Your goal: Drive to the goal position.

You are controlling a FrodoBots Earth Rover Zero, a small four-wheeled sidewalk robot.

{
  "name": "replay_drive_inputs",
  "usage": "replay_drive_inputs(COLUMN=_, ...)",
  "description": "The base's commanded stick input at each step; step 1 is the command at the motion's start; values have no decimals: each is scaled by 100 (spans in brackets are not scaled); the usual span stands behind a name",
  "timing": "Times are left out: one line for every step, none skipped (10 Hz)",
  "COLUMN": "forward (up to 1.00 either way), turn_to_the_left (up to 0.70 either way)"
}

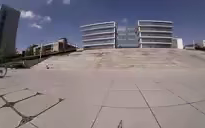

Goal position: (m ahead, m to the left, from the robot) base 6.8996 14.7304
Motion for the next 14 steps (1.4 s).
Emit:
replay_drive_inputs(forward=70, turn_to_the_left=2)
replay_drive_inputs(forward=70, turn_to_the_left=2)
replay_drive_inputs(forward=70, turn_to_the_left=3)
replay_drive_inputs(forward=70, turn_to_the_left=3)
replay_drive_inputs(forward=70, turn_to_the_left=5)
replay_drive_inputs(forward=70, turn_to_the_left=24)
replay_drive_inputs(forward=70, turn_to_the_left=33)
replay_drive_inputs(forward=70, turn_to_the_left=35)
replay_drive_inputs(forward=70, turn_to_the_left=35)
replay_drive_inputs(forward=70, turn_to_the_left=15)
replay_drive_inputs(forward=70, turn_to_the_left=3)
replay_drive_inputs(forward=70, turn_to_the_left=2)
replay_drive_inputs(forward=70, turn_to_the_left=2)
replay_drive_inputs(forward=70, turn_to_the_left=2)
